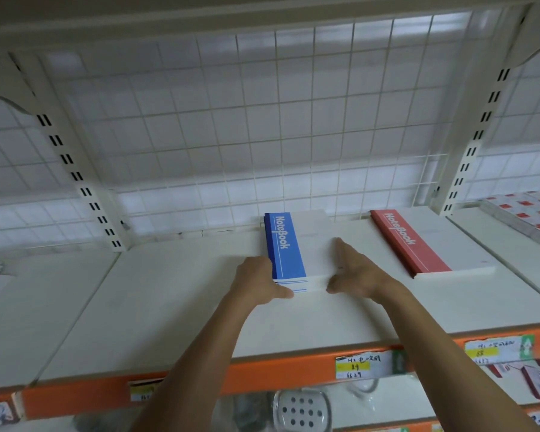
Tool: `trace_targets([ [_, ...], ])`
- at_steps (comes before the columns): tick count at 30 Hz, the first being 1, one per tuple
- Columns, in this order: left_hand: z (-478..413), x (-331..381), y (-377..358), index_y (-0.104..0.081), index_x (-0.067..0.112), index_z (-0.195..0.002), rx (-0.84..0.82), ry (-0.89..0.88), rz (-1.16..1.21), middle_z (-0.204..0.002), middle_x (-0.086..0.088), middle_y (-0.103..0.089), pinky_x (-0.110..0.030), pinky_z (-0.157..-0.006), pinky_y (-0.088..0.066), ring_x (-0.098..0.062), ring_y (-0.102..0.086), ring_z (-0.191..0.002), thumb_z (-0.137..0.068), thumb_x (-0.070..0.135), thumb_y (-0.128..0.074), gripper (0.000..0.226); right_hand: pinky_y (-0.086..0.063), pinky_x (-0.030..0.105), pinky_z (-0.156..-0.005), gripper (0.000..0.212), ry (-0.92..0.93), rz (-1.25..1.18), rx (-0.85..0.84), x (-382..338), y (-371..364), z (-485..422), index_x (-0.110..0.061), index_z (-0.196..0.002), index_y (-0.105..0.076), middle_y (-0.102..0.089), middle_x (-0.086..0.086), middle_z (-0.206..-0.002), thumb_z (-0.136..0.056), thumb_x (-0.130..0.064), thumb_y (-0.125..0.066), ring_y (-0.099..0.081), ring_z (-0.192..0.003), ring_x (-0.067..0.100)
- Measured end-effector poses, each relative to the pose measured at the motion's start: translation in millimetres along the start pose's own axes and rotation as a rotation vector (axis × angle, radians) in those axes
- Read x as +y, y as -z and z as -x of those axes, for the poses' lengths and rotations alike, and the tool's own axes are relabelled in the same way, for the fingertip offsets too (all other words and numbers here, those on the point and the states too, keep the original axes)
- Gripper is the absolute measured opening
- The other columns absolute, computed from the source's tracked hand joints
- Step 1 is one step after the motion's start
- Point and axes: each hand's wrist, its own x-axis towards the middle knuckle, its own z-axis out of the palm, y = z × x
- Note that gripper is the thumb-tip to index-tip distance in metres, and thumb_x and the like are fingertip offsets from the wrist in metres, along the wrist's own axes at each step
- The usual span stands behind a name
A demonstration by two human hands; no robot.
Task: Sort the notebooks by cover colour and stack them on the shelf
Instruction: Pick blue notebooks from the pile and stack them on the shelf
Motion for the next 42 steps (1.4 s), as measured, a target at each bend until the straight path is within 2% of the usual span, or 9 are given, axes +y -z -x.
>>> trace_targets([
  [8, 1, 2, 26, -0.06, 0.021, -0.093, -0.214, 0.063, 0.207, -0.09, 0.007, -0.063, -0.023, -0.074, -0.051, -0.012, -0.061, -0.083, -0.071, 0.05, -0.077, 0.04, -0.043, 0.032, -0.1, 0.073, -0.09, -0.171, -0.144, -11, 18, 6, -0.017, -0.131, -0.032, -0.043, -0.011, -0.133, -0.075, -0.027, -0.077, -0.045, -0.124, 0.021],
  [10, -11, 1, 39, -0.057, 0.018, -0.076, -0.158, 0.165, 0.374, -0.076, 0.003, -0.06, -0.03, -0.082, -0.053, -0.017, -0.062, -0.078, -0.069, 0.065, -0.069, 0.049, -0.033, 0.023, -0.103, 0.083, -0.157, -0.245, -0.103, -12, 25, -2, -0.013, -0.144, -0.024, -0.037, -0.008, -0.139, -0.08, -0.042, -0.069, -0.038, -0.132, 0.017],
  [12, -33, -1, 40, -0.053, 0.013, -0.069, 0.021, 0.247, 0.51, -0.067, -0.001, -0.056, -0.034, -0.083, -0.053, -0.02, -0.058, -0.068, -0.072, 0.07, -0.06, 0.058, -0.034, 0.012, -0.088, 0.055, -0.18, -0.305, -0.013, -16, 28, -17, -0.012, -0.132, -0.04, -0.045, -0.007, -0.12, -0.089, -0.039, -0.06, -0.049, -0.114, 0.014],
  [16, -65, 11, 29, -0.06, 0.007, -0.092, 0.076, 0.31, 0.755, -0.097, -0.01, -0.069, -0.041, -0.088, -0.055, -0.026, -0.067, -0.09, -0.09, 0.047, -0.053, 0.04, -0.034, 0.029, -0.096, 0.054, -0.262, -0.285, 0.14, -24, 22, -56, -0.001, -0.14, -0.033, -0.045, 0.009, -0.137, -0.098, -0.031, -0.047, -0.044, -0.126, 0.027],
  [21, -88, 16, 21, -0.057, 0.005, -0.117, 0.05, 0.332, 0.583, -0.113, -0.011, -0.065, -0.041, -0.091, -0.053, -0.028, -0.064, -0.1, -0.092, 0.039, -0.051, 0.042, -0.04, 0.03, -0.078, 0.022, -0.285, -0.108, 0.168, -26, 14, -79, -0.004, -0.106, -0.055, -0.055, 0.017, -0.105, -0.093, -0.011, -0.039, -0.052, -0.092, 0.028],
  [29, -93, 15, 18, -0.056, 0.006, -0.105, 0.059, 0.287, 0.448, -0.112, -0.012, -0.065, -0.043, -0.087, -0.055, -0.029, -0.064, -0.099, -0.088, 0.021, -0.054, 0.023, -0.036, 0.025, -0.077, 0.033, -0.281, 0.146, 0.173, -27, 7, -80, 0.001, -0.122, -0.048, -0.054, 0.021, -0.125, -0.092, -0.01, -0.04, -0.052, -0.113, 0.035],
  [33, -86, 9, 21, -0.058, 0.006, -0.103, 0.04, 0.272, 0.554, -0.111, -0.013, -0.066, -0.043, -0.089, -0.054, -0.029, -0.065, -0.098, -0.092, 0.032, -0.052, 0.029, -0.039, 0.031, -0.091, 0.044, -0.28, 0.206, 0.167, -35, 7, -76, 0.005, -0.135, -0.035, -0.046, 0.021, -0.135, -0.093, -0.01, -0.04, -0.045, -0.123, 0.034],
  [38, -50, -8, 32, -0.06, 0.002, -0.084, 0.159, 0.155, 0.285, -0.089, -0.015, -0.064, -0.032, -0.079, -0.047, -0.034, -0.061, -0.094, -0.097, 0.039, -0.037, 0.045, -0.027, 0.033, -0.109, 0.05, -0.051, 0.321, 0.293, -73, -18, -63, 0.002, -0.14, -0.027, -0.034, 0.015, -0.146, -0.094, -0.009, -0.042, -0.028, -0.137, 0.028],
  [42, -5, -27, 44, -0.033, 0.014, -0.059, 0.166, -0.006, 0.177, -0.063, -0.003, -0.044, -0.031, -0.06, -0.03, -0.028, -0.05, -0.074, -0.091, 0.022, -0.038, 0.033, -0.037, 0.03, -0.092, 0.036, 0.222, 0.334, 0.108, -102, -59, -47, -0.004, -0.127, -0.047, -0.05, 0.011, -0.132, -0.092, -0.008, -0.041, -0.043, -0.125, 0.028],
])
